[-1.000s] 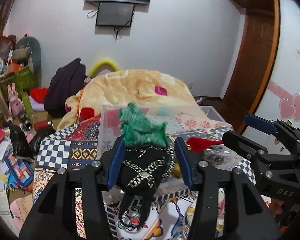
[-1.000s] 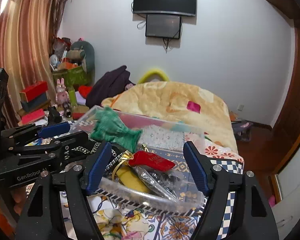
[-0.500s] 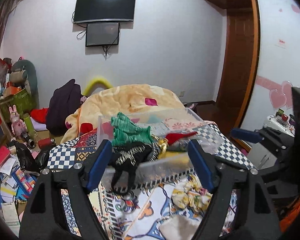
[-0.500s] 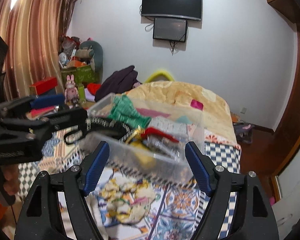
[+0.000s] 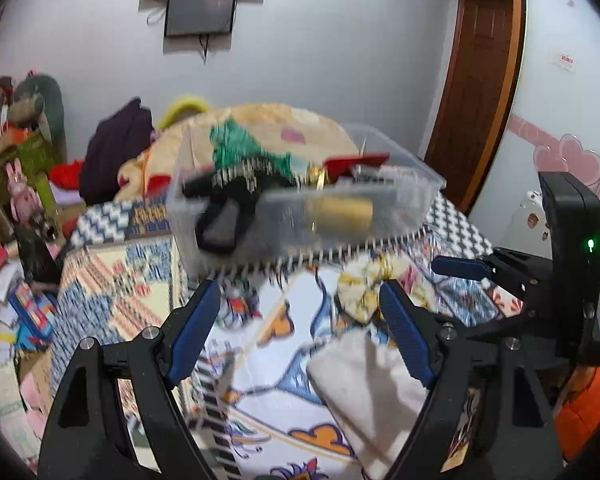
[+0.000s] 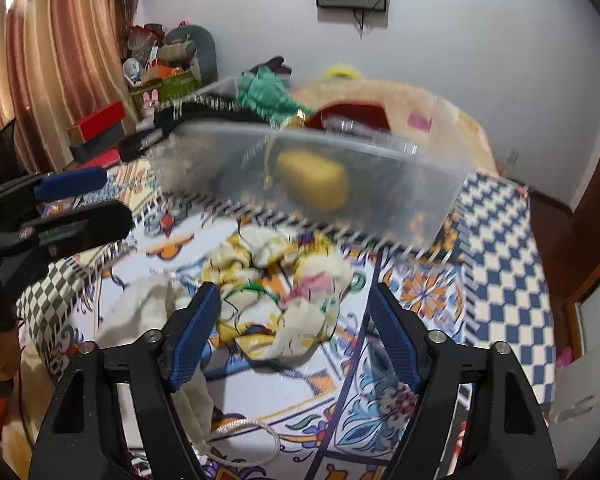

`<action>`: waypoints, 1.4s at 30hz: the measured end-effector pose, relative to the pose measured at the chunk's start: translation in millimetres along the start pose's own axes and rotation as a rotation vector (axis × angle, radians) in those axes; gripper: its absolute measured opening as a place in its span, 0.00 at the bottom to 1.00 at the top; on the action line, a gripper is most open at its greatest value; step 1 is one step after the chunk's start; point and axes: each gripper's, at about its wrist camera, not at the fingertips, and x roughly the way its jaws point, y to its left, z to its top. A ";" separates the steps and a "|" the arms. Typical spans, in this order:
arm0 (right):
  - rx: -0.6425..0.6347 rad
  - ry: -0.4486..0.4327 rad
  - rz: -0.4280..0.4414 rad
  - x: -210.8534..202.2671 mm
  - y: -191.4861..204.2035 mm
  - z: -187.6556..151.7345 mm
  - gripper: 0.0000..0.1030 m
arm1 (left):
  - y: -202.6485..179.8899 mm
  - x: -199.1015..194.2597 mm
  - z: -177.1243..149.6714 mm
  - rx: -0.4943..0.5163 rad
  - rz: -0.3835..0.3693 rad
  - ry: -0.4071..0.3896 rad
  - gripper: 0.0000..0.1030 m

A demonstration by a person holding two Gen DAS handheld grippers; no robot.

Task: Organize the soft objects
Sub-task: 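Grasp the yellow floral scrunchie with the right tool while the left tool grasps the white cloth bag, then carry both items over the clear box and open both tools to drop them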

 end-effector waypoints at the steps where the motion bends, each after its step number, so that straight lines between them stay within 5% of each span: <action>1: 0.000 0.010 0.005 0.6 0.0 -2.2 0.59 | 0.2 2.4 -4.5 -0.005 -0.007 0.015 0.80; 10: -0.020 0.005 0.001 -3.4 5.5 -8.1 0.22 | -12.3 13.1 -27.4 -0.005 -0.070 0.093 0.80; 20: 0.044 -0.079 -0.032 -40.3 -9.4 -17.1 0.20 | -25.7 22.1 -43.7 0.008 -0.093 0.127 0.76; 27: 0.072 -0.121 -0.033 -57.7 -13.4 -17.9 0.20 | -37.6 18.2 -46.1 0.050 -0.144 0.132 0.27; 42: 0.055 -0.209 -0.051 -85.3 -11.8 2.5 0.20 | -35.4 -19.0 -8.8 0.072 -0.080 -0.030 0.21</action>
